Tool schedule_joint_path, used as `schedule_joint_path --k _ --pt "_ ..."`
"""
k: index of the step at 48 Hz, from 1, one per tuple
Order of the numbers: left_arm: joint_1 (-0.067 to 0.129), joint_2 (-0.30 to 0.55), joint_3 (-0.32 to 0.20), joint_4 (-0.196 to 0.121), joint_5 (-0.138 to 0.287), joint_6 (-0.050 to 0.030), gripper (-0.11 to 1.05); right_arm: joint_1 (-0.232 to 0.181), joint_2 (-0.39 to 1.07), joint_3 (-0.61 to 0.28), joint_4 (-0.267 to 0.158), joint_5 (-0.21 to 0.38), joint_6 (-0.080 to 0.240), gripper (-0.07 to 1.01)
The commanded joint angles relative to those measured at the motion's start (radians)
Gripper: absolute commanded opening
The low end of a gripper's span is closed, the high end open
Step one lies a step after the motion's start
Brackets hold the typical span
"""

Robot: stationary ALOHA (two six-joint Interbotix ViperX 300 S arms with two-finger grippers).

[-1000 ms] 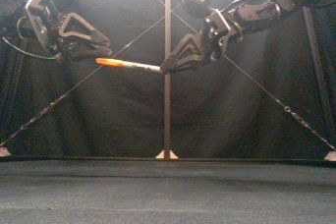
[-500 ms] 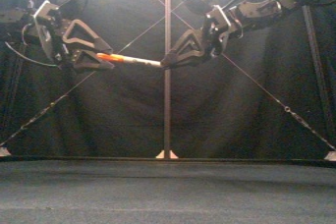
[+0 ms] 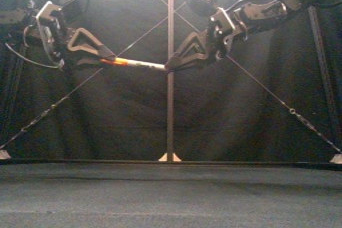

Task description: Uncap the pen

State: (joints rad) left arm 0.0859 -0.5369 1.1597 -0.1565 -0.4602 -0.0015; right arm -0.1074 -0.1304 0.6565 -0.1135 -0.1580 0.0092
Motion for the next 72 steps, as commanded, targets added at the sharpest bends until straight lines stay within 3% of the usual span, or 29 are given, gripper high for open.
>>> schedule_joint_path --k 1,17,25,40,72 --pt "0.0 -0.003 -0.021 -0.002 -0.009 0.0015 0.41 -0.006 -0.052 0.0 0.002 -0.009 0.002 0.54" --pt "-0.002 -0.031 -0.011 0.0 -0.009 0.0015 0.4 -0.02 -0.141 0.081 0.006 -0.023 0.009 0.54" --pt "-0.002 -0.057 -0.003 0.002 -0.009 0.0031 0.4 -0.032 -0.199 0.138 0.028 -0.054 0.009 0.54" --pt "-0.002 -0.114 0.029 0.002 -0.006 0.0031 0.4 -0.043 -0.305 0.221 0.044 -0.06 0.011 0.54" --pt "-0.002 -0.132 0.044 0.002 0.0 0.0031 0.4 -0.049 -0.345 0.255 0.052 -0.069 0.009 0.54"
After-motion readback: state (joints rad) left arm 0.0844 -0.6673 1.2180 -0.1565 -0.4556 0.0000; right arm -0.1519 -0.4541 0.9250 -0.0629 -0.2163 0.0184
